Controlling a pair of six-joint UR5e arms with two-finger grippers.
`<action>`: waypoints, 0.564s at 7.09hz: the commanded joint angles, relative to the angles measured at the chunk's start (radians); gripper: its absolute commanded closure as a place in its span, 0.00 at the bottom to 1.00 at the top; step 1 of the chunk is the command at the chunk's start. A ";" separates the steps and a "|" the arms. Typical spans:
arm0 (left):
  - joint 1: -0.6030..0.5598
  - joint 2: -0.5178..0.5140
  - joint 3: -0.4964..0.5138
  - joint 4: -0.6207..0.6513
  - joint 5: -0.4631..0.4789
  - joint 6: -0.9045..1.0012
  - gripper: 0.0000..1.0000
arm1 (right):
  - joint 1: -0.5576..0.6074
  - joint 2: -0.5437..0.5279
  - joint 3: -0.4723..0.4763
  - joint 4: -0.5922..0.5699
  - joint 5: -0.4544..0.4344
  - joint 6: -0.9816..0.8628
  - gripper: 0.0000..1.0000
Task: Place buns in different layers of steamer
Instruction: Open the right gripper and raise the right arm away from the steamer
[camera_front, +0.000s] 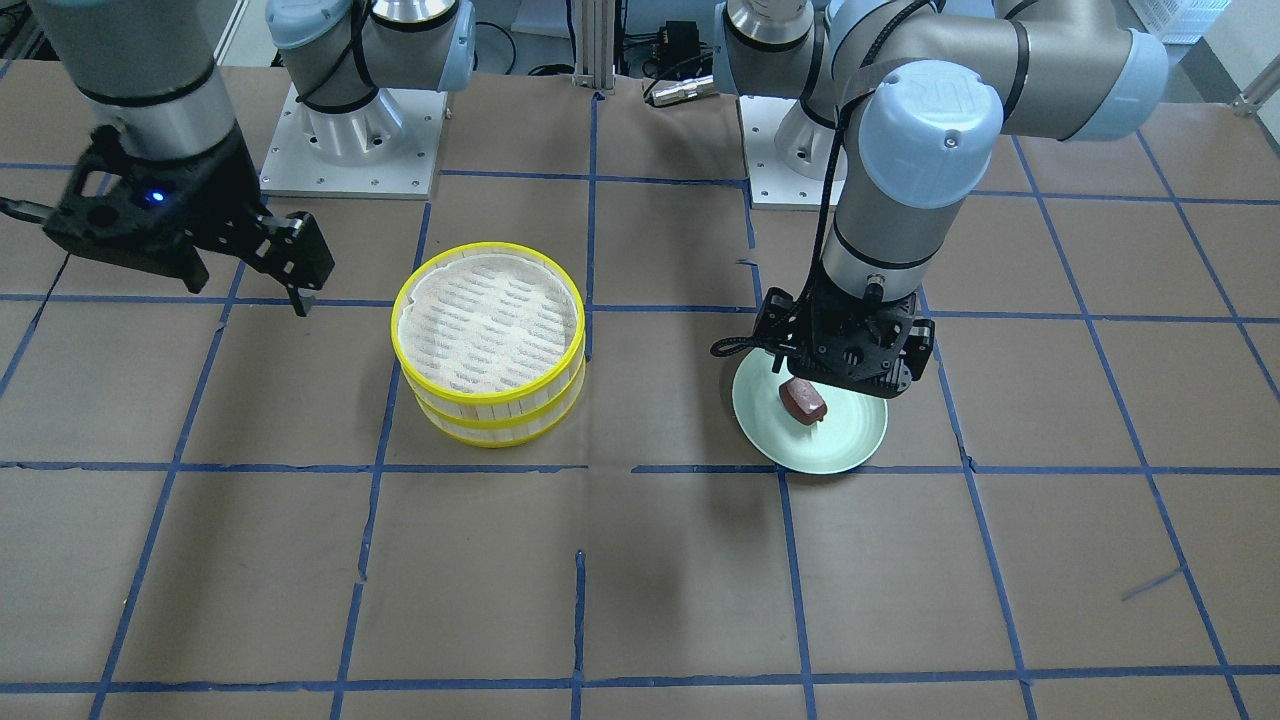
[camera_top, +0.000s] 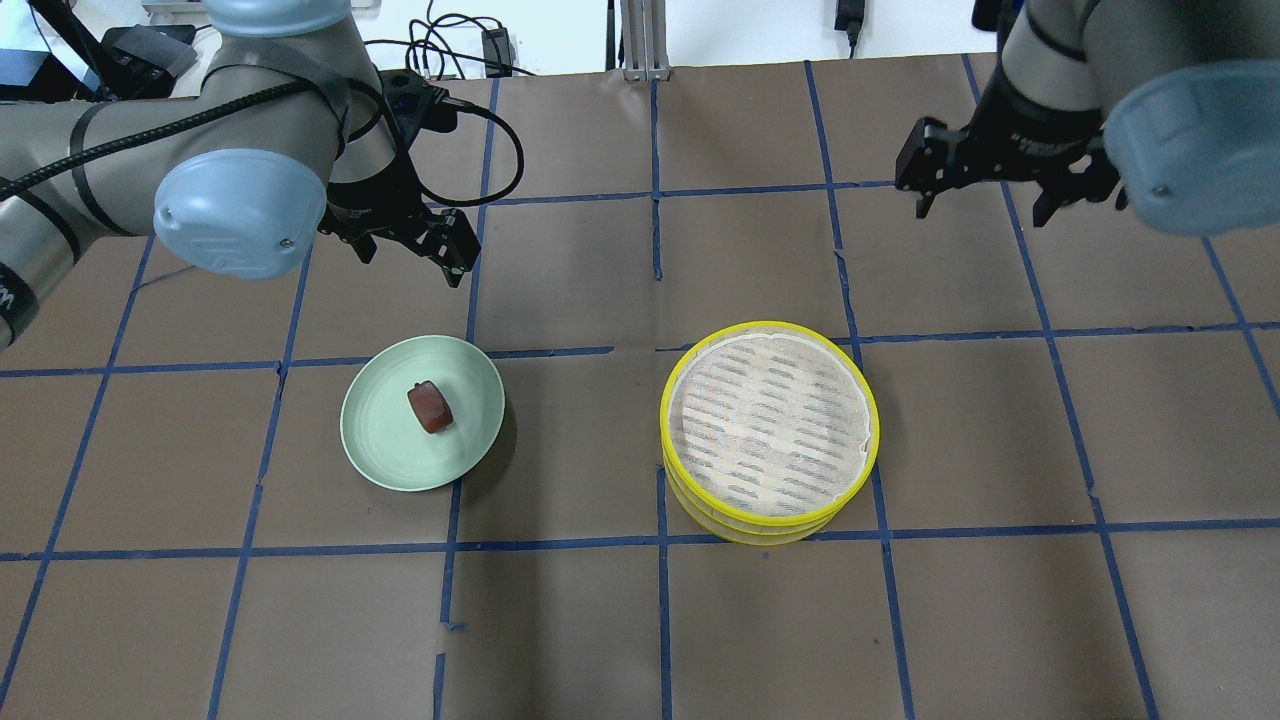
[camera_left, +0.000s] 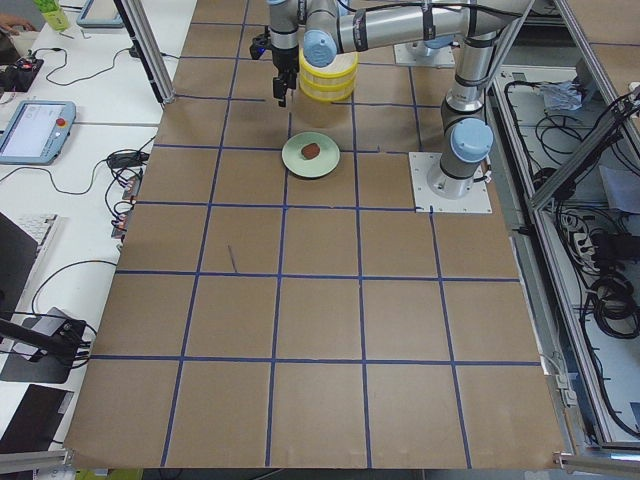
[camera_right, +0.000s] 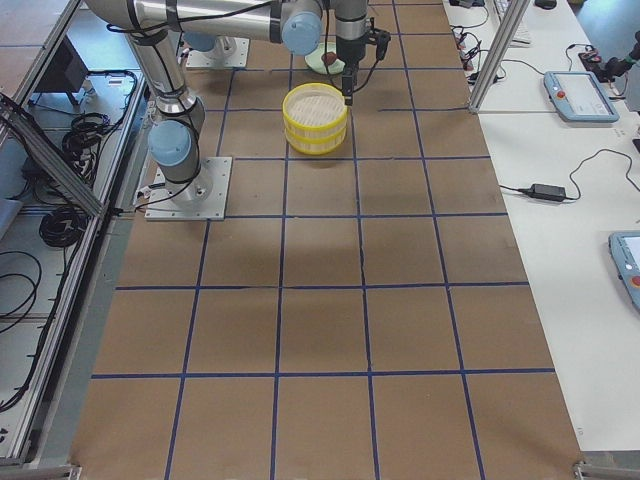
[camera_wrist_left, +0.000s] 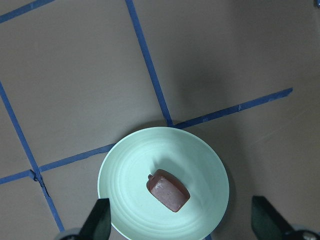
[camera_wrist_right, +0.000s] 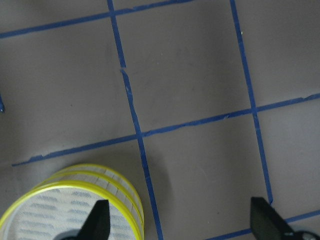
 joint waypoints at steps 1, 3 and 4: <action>0.003 0.017 0.004 -0.001 0.018 0.001 0.00 | -0.001 -0.010 -0.105 0.026 0.002 -0.003 0.00; 0.004 0.032 0.002 0.001 0.055 -0.015 0.00 | 0.015 -0.015 -0.103 0.152 0.003 -0.006 0.00; 0.000 0.038 0.001 0.001 0.064 -0.018 0.00 | 0.024 -0.017 -0.106 0.274 0.014 0.002 0.00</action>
